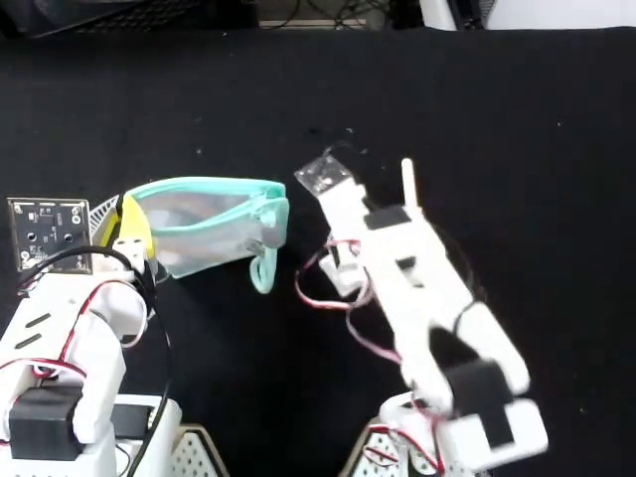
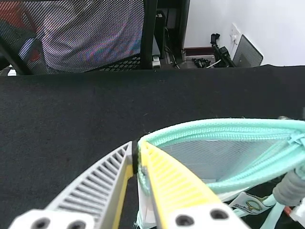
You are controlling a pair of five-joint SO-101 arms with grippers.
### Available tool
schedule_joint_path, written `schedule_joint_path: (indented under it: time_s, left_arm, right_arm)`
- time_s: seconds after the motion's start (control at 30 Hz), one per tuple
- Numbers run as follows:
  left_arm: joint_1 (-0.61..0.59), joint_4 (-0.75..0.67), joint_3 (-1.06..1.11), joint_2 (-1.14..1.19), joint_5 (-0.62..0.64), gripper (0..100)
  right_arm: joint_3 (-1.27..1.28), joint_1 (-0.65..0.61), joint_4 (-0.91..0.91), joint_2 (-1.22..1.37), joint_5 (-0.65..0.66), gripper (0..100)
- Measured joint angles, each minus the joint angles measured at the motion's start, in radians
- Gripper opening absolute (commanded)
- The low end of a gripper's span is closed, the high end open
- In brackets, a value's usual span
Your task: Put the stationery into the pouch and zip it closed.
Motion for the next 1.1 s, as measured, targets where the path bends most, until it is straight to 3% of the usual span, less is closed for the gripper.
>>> schedule_joint_path:
  time_s: [0.23,0.6,0.9,1.1]
  left_arm:
    - [0.000,0.000,0.000,0.000,0.000,4]
    - [0.000,0.000,0.000,0.000,0.000,4]
    - [0.000,0.000,0.000,0.000,0.000,4]
    - [0.000,0.000,0.000,0.000,0.000,4]
  right_arm:
    - [-0.129,0.074,0.000,0.209,0.043,1.8]
    - [-0.178,0.107,0.018,0.226,0.051,1.2]
    - [-0.178,0.107,0.232,-0.371,0.054,1.2]
    - [-0.178,0.106,0.213,-0.872,0.040,1.2]
